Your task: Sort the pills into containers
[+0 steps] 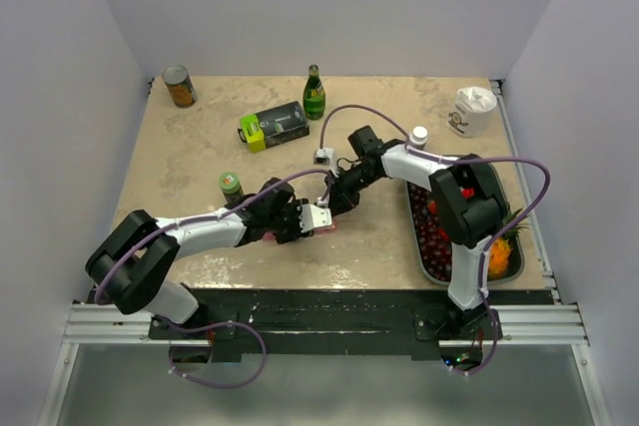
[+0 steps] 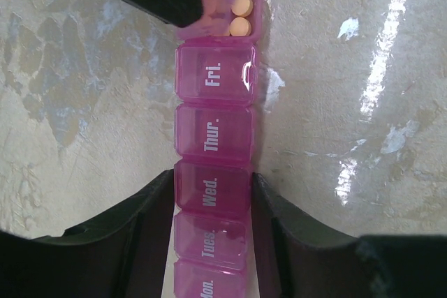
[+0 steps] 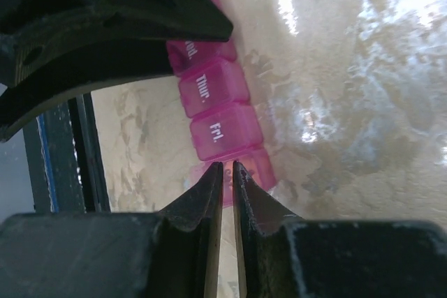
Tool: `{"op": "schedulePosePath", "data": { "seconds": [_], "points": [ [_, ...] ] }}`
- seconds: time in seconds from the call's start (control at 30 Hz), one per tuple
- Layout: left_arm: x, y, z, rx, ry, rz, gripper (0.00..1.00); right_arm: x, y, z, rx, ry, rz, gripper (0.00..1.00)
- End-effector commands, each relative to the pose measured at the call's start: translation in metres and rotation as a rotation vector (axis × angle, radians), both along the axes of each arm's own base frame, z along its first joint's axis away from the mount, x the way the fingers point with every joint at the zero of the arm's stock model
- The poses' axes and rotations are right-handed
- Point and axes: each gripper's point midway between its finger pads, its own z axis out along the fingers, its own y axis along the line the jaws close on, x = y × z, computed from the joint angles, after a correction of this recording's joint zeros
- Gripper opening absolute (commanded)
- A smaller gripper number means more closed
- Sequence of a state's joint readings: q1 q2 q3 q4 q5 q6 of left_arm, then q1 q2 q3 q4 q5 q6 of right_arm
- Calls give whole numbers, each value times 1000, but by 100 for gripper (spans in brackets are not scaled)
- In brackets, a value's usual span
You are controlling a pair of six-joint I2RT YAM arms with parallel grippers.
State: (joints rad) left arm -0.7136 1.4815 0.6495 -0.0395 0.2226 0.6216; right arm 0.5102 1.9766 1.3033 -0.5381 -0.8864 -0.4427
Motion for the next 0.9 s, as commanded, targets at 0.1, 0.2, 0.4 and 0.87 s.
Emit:
{"op": "schedulePosePath", "data": {
  "seconds": [0.1, 0.2, 0.4, 0.87],
  "points": [
    [-4, 5, -10, 24, 86, 64, 9, -8, -8, -21, -165, -30, 8, 14],
    [-5, 4, -12, 17, 101, 67, 8, 0, -16, -33, -229, -42, -29, 13],
    [-7, 3, -12, 14, 109, 62, 6, 0, 3, 38, -25, -112, 52, 14],
    [-8, 2, -14, 18, 126, 63, 2, -6, -20, -20, -206, -21, 4, 12]
  ]
}}
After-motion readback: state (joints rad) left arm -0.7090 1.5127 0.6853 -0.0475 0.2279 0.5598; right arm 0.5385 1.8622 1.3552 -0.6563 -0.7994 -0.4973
